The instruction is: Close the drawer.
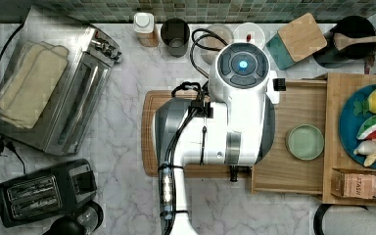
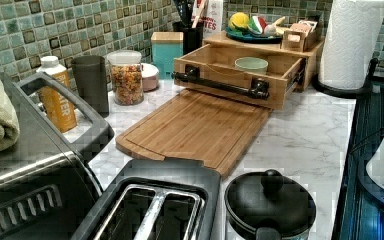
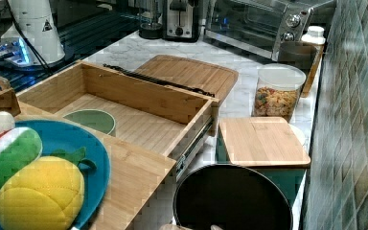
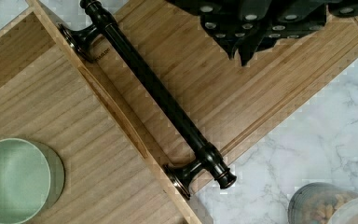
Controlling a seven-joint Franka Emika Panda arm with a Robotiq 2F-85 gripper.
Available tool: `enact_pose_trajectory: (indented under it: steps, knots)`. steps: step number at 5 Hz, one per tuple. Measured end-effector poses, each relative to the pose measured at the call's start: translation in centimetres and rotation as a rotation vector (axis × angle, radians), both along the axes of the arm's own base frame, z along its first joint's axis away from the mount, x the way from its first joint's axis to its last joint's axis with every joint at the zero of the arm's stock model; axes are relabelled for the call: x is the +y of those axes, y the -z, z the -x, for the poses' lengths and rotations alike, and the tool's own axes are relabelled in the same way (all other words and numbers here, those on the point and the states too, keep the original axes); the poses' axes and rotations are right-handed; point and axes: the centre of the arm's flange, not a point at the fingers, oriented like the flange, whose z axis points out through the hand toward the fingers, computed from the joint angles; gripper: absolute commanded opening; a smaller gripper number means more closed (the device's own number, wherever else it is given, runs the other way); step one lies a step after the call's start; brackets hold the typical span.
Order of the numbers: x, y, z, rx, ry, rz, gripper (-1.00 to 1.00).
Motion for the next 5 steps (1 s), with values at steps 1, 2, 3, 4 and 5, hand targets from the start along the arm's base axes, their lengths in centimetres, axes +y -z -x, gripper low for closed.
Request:
enact_pose_trajectory:
  steps: [1,2,3,4,5]
  knots:
    - [0.0,0.4,0.1,0.008,0.000,-0.001,-1.00]
    - [0.0,1.2,0.1,0.024,-0.001,0.002,-1.00]
    - [0.0,2.4,0.2,0.021,-0.088,-0.006,-1.00]
    - [0.4,3.6,0.0,-0.016,-0.200,-0.020,-1.00]
    - [1.4,4.4,0.0,-0.031,-0.235,-0.020,-1.00]
